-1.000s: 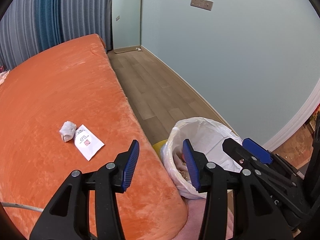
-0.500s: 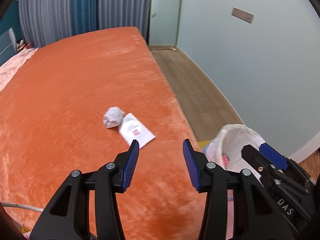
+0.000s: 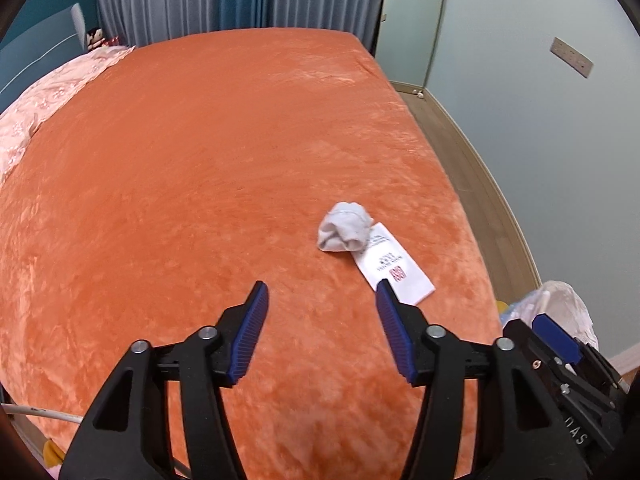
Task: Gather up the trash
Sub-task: 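Grasp the white sock with the left tool while the right tool grasps the paper packet, then carry sock and paper packet to the bin and open both tools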
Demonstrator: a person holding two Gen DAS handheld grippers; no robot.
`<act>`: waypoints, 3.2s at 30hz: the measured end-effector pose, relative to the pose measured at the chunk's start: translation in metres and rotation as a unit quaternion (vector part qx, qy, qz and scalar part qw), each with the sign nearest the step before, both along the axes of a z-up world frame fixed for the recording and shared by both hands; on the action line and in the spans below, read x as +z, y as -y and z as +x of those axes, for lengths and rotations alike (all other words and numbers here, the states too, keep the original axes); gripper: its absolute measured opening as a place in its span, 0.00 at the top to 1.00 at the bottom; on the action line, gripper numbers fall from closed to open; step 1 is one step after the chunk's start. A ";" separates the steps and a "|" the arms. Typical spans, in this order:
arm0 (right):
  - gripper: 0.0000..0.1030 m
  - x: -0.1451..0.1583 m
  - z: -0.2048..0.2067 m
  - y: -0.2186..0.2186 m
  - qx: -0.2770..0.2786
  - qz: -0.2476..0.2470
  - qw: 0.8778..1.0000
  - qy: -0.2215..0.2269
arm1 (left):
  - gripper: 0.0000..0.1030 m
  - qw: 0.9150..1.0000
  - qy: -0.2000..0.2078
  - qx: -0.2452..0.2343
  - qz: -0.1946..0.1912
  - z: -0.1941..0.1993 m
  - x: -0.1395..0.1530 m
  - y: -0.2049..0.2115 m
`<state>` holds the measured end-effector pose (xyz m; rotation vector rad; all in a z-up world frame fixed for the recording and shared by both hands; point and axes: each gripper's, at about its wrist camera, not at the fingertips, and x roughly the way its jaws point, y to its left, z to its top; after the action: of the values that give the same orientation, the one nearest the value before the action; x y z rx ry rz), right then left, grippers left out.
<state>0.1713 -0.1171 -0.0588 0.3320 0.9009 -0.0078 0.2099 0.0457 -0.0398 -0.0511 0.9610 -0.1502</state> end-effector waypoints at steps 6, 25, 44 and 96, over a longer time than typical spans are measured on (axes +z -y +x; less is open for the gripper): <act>0.43 -0.042 0.046 -0.011 0.014 0.009 0.999 -0.028 | 0.33 1.000 -0.013 -0.005 -0.004 0.039 -0.025 0.002; 0.42 -0.119 0.109 -0.010 0.013 0.037 0.996 -0.076 | 0.37 0.996 -0.074 -0.039 -0.001 0.129 -0.107 0.045; 0.95 -0.056 0.069 -0.019 0.042 0.037 0.998 -0.009 | 0.75 0.998 -0.042 -0.048 -0.028 0.083 -0.061 0.031; 0.95 0.093 -0.162 0.092 -0.072 -0.005 0.991 0.116 | 0.75 0.980 0.044 -0.191 -0.022 -0.125 0.069 0.132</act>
<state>0.0091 -0.2089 0.0347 0.3793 0.6456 -0.1055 0.0848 -0.0867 0.0295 0.0992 0.8703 -0.5241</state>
